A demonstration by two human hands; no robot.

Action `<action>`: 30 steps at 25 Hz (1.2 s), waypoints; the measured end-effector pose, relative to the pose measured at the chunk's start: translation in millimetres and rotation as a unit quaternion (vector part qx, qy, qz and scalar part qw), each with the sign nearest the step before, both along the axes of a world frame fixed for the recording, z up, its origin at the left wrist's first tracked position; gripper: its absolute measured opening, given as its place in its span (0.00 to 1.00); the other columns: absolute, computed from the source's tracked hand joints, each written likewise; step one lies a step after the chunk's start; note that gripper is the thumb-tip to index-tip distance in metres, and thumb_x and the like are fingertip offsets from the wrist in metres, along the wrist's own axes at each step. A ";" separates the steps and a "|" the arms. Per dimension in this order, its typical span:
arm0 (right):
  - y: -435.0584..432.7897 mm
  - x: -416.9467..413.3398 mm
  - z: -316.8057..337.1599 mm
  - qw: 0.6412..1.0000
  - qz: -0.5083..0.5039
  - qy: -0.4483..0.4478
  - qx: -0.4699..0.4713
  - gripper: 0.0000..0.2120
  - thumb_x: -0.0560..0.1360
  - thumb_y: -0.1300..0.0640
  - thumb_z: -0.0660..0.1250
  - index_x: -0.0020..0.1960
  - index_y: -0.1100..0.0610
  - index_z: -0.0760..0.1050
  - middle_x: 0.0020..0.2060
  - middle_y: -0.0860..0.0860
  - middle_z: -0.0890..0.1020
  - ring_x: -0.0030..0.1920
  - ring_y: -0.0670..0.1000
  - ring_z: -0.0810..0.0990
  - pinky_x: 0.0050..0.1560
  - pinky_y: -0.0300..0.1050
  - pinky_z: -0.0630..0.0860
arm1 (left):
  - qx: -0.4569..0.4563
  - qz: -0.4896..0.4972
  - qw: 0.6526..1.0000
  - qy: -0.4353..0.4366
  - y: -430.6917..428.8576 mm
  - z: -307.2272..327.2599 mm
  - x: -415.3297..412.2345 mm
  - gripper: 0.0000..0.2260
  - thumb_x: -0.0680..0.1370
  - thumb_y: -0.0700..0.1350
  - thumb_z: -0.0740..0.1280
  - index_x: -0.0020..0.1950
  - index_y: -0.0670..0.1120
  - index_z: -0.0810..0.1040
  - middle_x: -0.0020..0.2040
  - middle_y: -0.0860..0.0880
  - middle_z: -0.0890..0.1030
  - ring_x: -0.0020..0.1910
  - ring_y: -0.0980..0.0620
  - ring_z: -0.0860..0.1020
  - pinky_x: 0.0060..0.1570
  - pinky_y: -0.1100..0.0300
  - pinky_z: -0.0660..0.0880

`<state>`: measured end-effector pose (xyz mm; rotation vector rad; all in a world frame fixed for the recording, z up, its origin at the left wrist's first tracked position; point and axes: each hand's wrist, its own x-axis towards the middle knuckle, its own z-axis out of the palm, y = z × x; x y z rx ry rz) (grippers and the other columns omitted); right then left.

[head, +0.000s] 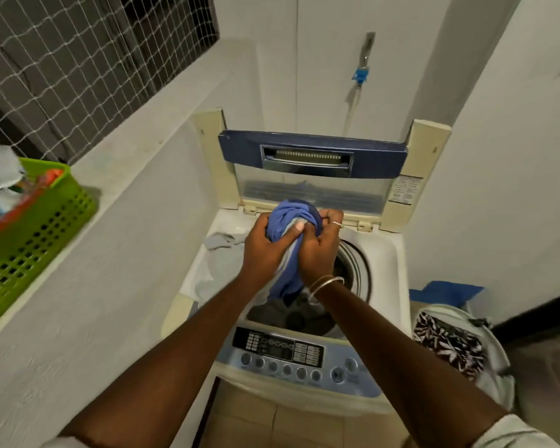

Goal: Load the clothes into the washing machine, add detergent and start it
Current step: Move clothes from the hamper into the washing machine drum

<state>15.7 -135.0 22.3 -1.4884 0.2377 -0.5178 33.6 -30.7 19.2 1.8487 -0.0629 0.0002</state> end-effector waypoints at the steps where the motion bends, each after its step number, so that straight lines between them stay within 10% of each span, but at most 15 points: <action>1: -0.6 -0.5 -17.7 1.000 0.015 0.020 -0.015 0.07 0.80 0.65 0.62 0.56 0.58 0.67 0.41 0.49 0.79 0.40 0.44 0.81 0.43 0.40 0.79 | 0.021 -0.020 0.999 0.024 7.0 -16.0 3.3 0.22 0.73 0.59 0.73 0.59 0.48 0.77 0.51 0.54 0.84 0.52 0.56 0.82 0.58 0.51 0.79; 9: -71.4 9.0 -145.9 0.871 0.190 0.359 -0.277 0.47 0.68 0.40 0.74 0.78 0.51 0.55 0.76 0.58 0.60 0.75 0.63 0.62 0.70 0.64 0.68 | 0.306 -0.154 0.928 0.148 11.5 -98.0 11.6 0.31 0.77 0.51 0.71 0.76 0.46 0.64 0.71 0.43 0.72 0.68 0.45 0.73 0.66 0.50 0.73; 16: -153.1 -32.5 -82.0 0.942 0.022 0.205 -0.265 0.06 0.79 0.47 0.66 0.50 0.48 0.71 0.36 0.42 0.78 0.35 0.38 0.76 0.36 0.27 0.68 | 0.218 -0.078 0.972 -0.049 -119.9 -76.7 -16.8 0.07 0.82 0.54 0.61 0.50 0.53 0.75 0.45 0.53 0.80 0.43 0.54 0.79 0.48 0.51 0.80; 24: -321.7 -87.2 -130.6 0.931 -0.195 0.256 -0.174 0.13 0.81 0.47 0.63 0.41 0.53 0.67 0.30 0.46 0.74 0.30 0.44 0.72 0.33 0.43 0.64 | 0.272 -0.216 0.925 -0.156 -346.3 -102.5 -48.1 0.12 0.84 0.54 0.56 0.45 0.51 0.71 0.34 0.54 0.75 0.31 0.55 0.74 0.32 0.53 0.76; 30: -438.7 -126.6 -222.6 0.894 -0.195 0.359 -0.182 0.11 0.80 0.48 0.63 0.42 0.51 0.68 0.30 0.47 0.76 0.32 0.49 0.76 0.35 0.45 0.69 | 0.376 -0.336 0.856 -0.117 -455.9 -195.2 -55.2 0.13 0.84 0.55 0.53 0.54 0.50 0.74 0.41 0.51 0.80 0.38 0.53 0.78 0.40 0.54 0.79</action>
